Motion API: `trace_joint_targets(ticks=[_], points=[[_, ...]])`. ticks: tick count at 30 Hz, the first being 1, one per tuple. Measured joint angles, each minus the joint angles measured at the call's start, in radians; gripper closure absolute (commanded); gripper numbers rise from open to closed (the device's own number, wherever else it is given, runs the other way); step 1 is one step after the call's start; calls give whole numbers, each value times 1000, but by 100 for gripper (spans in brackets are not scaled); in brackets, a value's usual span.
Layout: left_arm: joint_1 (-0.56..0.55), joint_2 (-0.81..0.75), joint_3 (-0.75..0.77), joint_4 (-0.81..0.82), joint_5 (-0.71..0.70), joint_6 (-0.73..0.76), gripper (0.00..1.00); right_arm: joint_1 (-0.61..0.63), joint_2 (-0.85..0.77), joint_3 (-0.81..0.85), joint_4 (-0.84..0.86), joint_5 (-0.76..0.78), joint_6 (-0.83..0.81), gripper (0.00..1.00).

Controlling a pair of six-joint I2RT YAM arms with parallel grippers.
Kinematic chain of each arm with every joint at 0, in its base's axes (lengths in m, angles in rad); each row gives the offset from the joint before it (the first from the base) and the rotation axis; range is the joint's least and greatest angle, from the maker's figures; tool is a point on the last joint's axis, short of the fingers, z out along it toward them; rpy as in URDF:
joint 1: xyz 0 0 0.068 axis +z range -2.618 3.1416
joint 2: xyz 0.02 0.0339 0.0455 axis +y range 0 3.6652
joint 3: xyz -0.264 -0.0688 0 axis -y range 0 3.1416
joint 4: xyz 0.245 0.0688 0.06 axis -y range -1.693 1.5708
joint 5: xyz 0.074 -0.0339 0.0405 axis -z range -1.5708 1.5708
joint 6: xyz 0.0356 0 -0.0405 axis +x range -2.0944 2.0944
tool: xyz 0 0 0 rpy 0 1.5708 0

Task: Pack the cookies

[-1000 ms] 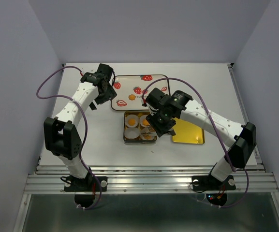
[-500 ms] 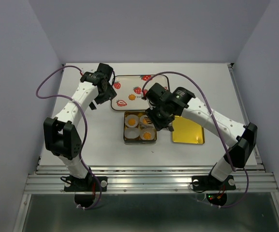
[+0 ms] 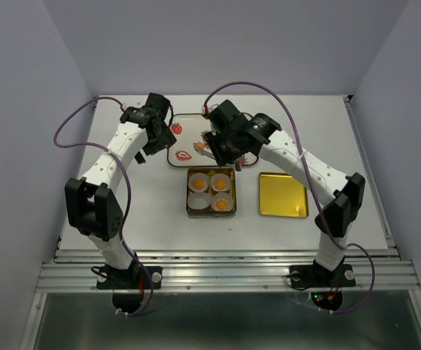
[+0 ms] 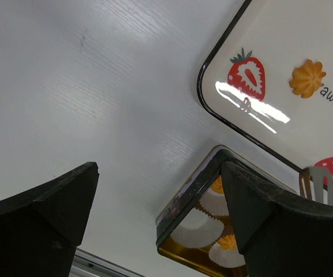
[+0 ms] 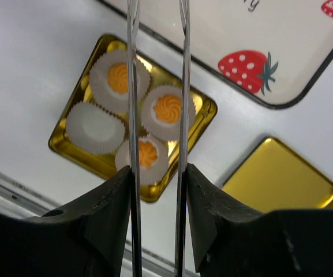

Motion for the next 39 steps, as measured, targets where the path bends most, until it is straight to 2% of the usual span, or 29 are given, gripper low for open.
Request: trace_joint_targets(ticks=[6, 11, 23, 39], points=[[0, 0, 0, -1, 0, 0, 1, -75, 193, 120, 84, -3, -13, 54], [0, 0, 0, -12, 3, -4, 1, -118, 274, 163, 103, -20, -35, 53], [0, -5, -31, -18, 16, -12, 1, -138, 285, 164, 150, -84, -43, 50], [7, -5, -31, -17, 15, 0, 1, -139, 325, 154, 172, -84, -63, 48]])
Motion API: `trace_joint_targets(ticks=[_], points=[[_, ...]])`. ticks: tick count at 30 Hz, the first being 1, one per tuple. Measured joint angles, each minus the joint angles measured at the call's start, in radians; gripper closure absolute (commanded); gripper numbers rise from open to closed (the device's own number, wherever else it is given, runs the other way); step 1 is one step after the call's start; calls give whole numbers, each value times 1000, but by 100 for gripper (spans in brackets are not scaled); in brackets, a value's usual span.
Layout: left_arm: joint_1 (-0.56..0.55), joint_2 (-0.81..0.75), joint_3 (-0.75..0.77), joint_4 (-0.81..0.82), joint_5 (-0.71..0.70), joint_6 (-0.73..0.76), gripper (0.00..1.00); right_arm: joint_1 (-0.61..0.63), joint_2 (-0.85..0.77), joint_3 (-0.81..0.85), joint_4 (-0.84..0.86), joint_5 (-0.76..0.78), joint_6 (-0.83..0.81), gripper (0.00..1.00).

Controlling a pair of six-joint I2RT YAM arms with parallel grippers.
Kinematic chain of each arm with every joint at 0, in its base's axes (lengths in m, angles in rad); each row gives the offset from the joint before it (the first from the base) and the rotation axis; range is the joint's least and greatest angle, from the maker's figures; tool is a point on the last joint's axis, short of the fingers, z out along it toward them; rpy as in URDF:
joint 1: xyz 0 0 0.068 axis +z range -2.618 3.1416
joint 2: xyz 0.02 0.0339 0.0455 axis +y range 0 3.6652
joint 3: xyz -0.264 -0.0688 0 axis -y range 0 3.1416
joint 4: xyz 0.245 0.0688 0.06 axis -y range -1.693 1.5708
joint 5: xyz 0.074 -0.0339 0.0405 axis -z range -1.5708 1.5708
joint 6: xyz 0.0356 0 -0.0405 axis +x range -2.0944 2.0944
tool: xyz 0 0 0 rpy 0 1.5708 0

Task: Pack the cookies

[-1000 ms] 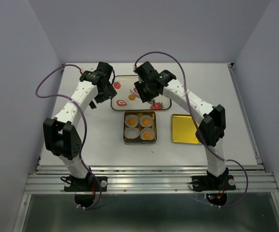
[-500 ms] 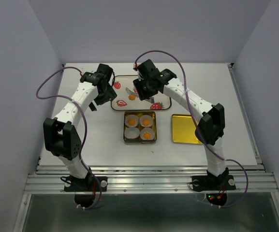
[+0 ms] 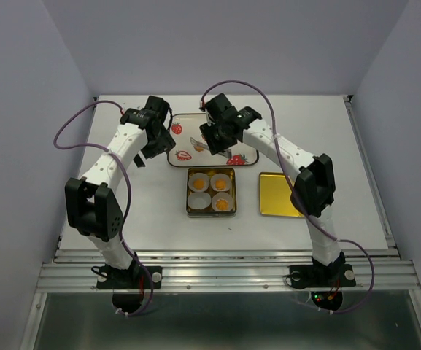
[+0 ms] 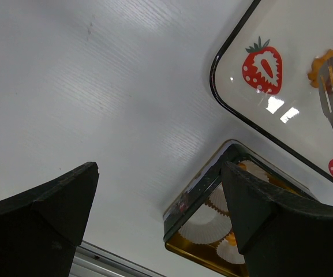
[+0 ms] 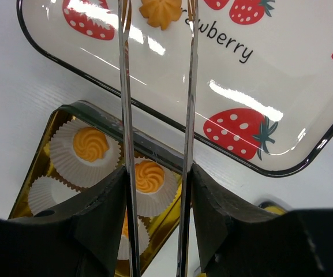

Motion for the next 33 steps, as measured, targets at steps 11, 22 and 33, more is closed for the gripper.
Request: trace_joint_targets(ticks=[11, 22, 33], points=[[7, 0, 0, 0, 0, 3, 1, 0, 14, -28, 8, -3, -14, 48], [15, 0, -6, 2, 0, 7, 1, 0, 23, -55, 8, 0, -24, 49], [24, 0, -7, 3, 0, 8, 1, 6, 26, -55, 8, 5, -30, 55]])
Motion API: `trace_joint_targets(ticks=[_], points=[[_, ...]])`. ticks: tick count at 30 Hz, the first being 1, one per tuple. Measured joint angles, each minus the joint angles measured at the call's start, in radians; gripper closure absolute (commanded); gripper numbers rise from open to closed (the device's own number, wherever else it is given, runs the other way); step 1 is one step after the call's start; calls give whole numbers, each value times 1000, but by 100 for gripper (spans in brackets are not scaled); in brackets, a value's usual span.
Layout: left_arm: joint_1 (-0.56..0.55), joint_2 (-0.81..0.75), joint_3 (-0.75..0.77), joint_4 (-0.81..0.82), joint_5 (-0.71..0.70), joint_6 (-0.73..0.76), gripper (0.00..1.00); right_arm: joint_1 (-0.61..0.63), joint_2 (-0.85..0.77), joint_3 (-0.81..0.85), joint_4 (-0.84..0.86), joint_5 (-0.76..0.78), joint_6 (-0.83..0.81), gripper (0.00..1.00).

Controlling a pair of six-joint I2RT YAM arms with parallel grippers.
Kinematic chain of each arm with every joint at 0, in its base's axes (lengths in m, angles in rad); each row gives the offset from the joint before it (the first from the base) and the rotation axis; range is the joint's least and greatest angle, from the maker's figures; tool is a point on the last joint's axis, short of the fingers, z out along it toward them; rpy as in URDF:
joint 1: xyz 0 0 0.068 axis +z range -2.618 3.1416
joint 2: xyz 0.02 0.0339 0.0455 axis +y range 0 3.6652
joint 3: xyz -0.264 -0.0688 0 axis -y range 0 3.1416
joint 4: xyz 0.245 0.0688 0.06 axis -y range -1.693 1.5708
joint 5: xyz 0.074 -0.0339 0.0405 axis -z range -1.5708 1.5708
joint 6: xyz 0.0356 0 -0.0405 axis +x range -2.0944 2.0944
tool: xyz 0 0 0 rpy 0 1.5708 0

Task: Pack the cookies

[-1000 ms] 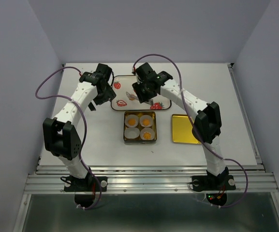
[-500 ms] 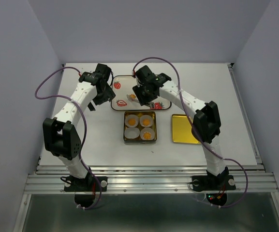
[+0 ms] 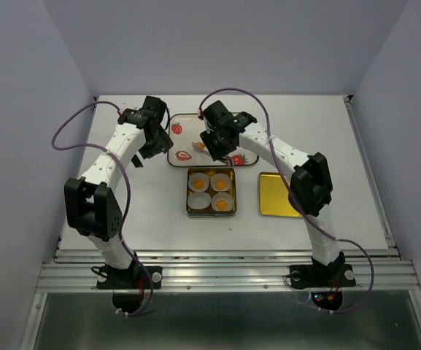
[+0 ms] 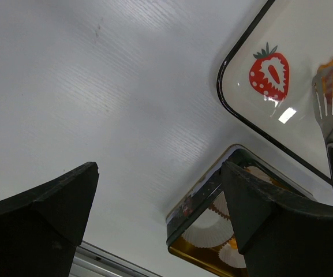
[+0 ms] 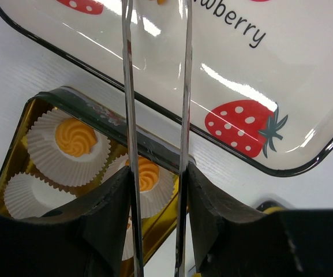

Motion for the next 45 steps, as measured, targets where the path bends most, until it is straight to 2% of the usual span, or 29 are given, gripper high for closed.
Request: trace_joint_targets(ticks=[5, 23, 36, 45], points=[[2, -2, -11, 0, 0, 2, 1, 0, 0, 0, 0, 5, 0, 60], [2, -2, 11, 6, 5, 4, 1, 0, -14, 12, 7, 55, -3, 65], [-2, -2, 26, 14, 27, 3, 1, 0, -208, -107, 28, 7, -12, 66], [-41, -1, 35, 18, 31, -5, 1, 5, -365, -239, -16, -143, -49, 66]])
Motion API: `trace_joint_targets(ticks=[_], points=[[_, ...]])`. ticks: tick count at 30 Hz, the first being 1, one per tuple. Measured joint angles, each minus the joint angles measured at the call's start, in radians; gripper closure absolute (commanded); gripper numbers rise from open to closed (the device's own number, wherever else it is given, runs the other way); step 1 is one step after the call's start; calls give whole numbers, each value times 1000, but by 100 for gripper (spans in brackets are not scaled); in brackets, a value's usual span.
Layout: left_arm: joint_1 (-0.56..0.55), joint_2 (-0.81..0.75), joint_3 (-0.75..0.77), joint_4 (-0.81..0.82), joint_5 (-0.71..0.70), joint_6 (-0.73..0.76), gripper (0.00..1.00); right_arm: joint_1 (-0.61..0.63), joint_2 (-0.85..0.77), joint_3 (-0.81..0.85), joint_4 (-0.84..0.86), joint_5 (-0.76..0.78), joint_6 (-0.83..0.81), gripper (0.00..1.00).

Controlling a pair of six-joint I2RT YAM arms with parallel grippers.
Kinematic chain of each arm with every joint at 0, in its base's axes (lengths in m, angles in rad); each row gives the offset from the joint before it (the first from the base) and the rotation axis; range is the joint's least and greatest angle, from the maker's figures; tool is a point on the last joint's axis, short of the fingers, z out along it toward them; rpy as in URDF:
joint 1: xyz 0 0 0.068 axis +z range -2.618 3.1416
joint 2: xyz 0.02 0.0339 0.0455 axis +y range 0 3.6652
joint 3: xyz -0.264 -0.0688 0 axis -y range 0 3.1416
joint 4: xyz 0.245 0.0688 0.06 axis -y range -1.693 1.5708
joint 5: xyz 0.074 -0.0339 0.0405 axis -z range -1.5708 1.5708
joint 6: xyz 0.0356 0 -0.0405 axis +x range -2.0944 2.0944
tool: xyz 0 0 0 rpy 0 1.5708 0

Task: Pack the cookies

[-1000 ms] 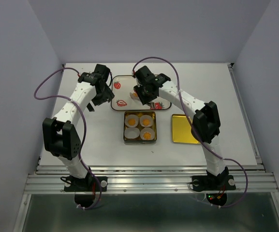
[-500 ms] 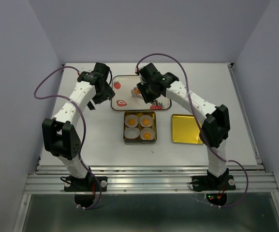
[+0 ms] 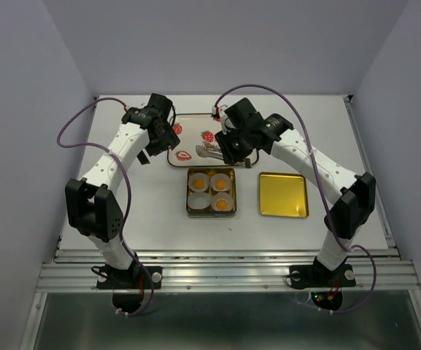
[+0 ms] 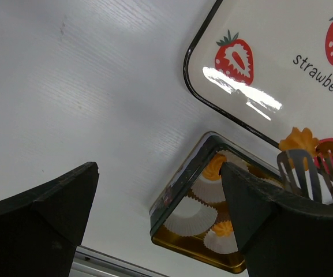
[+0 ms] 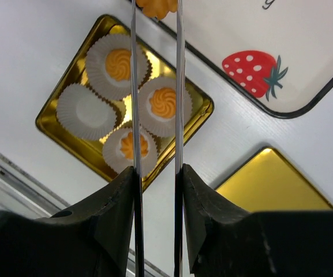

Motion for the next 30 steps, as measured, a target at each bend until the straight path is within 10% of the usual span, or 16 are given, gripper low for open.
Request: trace_joint_targets(ticks=[30], points=[[-37, -2, -80, 63, -1, -34, 1, 191, -127, -139, -209, -116, -76, 66]])
